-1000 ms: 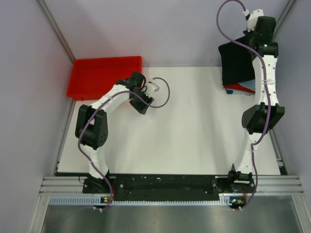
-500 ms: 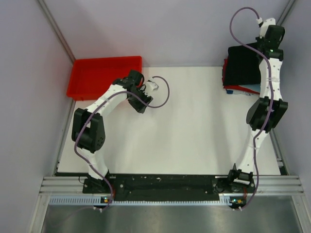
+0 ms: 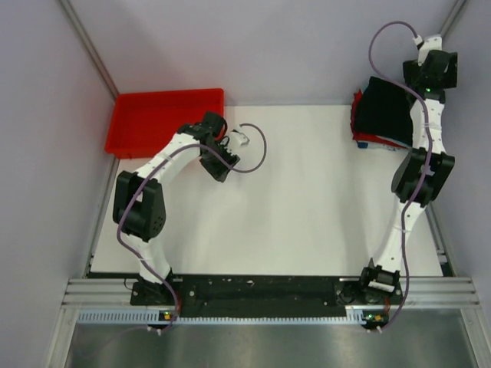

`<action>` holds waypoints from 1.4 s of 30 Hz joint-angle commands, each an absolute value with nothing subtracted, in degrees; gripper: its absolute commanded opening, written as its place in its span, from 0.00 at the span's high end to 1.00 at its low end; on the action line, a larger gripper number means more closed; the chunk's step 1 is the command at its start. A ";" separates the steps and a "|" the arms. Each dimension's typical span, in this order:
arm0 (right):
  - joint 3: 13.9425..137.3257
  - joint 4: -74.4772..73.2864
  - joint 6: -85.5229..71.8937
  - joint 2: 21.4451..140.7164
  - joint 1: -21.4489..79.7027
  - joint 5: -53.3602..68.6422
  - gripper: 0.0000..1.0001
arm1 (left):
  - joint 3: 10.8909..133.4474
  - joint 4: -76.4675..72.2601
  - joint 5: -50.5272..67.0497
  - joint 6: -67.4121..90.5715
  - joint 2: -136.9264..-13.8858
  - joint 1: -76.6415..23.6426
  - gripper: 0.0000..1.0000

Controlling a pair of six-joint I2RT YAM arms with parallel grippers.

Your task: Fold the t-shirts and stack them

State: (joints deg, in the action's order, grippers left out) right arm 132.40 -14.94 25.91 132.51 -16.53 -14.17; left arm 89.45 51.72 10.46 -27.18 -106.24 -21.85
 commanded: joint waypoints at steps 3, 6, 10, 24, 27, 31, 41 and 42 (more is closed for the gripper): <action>136.93 -5.71 26.19 129.30 -16.61 -17.06 0.01 | 90.79 53.17 9.23 -28.12 -102.22 -21.97 0.42; 136.50 -7.81 24.62 125.52 -15.21 -13.29 0.01 | 90.79 53.44 8.97 -28.12 -100.99 -21.89 0.42; 130.89 -10.11 17.59 117.97 -14.07 -0.21 0.01 | 89.65 53.44 7.91 -28.30 -97.39 -21.97 0.42; 80.98 2.28 -1.56 82.73 -8.61 17.58 0.01 | 63.48 38.70 1.50 -27.60 -67.61 -18.38 0.37; 68.34 5.61 -4.65 74.91 -8.35 17.66 0.01 | 55.31 30.97 0.53 -27.25 -60.93 -16.00 0.33; 52.50 7.38 -5.80 66.90 -7.74 15.57 0.01 | 44.50 20.33 -1.67 -25.14 -55.38 -12.67 0.23; 27.35 15.37 -7.47 58.45 -4.57 4.40 0.01 | 23.39 -13.24 -2.08 -15.31 -55.37 -8.96 0.08; 26.81 16.16 -7.56 58.80 -4.40 4.05 0.01 | 22.07 -15.97 -3.15 -14.25 -55.81 -8.96 0.08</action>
State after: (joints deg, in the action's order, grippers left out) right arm 29.52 7.35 -6.68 60.05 -6.02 9.04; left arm 26.50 4.19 -0.12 -20.62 -55.00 -9.41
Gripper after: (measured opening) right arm 0.987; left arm 0.908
